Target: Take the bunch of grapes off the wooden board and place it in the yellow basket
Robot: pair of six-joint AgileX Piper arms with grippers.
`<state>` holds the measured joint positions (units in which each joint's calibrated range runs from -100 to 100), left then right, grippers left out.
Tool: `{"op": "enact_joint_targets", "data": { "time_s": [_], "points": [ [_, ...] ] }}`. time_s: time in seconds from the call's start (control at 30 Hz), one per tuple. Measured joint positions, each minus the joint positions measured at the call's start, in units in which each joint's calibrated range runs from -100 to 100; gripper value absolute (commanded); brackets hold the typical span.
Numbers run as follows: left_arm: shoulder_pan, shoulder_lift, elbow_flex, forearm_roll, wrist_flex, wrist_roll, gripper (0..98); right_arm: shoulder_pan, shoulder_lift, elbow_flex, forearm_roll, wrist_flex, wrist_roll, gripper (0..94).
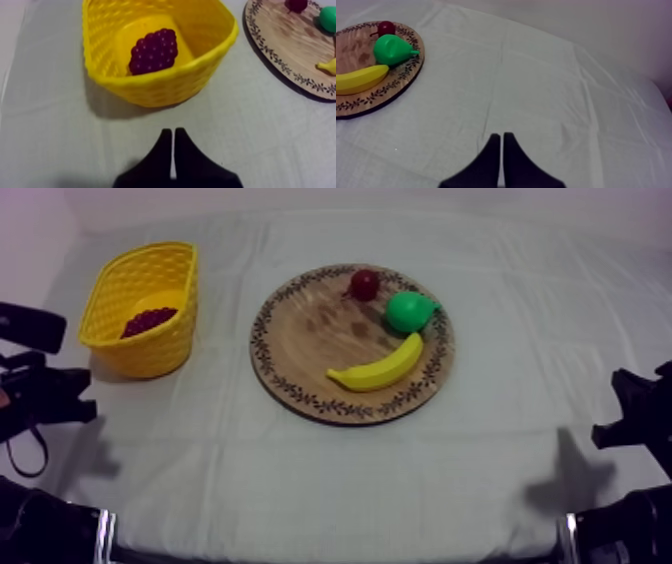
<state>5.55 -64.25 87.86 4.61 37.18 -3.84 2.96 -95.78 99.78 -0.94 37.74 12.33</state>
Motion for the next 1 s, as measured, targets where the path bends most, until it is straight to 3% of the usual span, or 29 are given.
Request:
{"op": "enact_joint_targets", "data": {
  "time_s": [0.23, 0.6, 1.0],
  "points": [
    [-0.49, -11.20, 6.99, -0.19, -0.32, 0.36, 0.0, 0.00, 0.00, 0.00, 0.00, -0.12, 0.00, 0.3],
    [0.00, -22.35, 10.22, -5.48, -0.63, 4.26, 0.0, 0.00, 0.00, 0.00, 0.00, -0.03, 0.00, 0.3],
    [-0.45, -34.59, 10.53, -6.19, -0.23, 5.45, 0.0, 0.00, 0.00, 0.00, 0.00, -0.03, 0.00, 0.3]
  ]
}}
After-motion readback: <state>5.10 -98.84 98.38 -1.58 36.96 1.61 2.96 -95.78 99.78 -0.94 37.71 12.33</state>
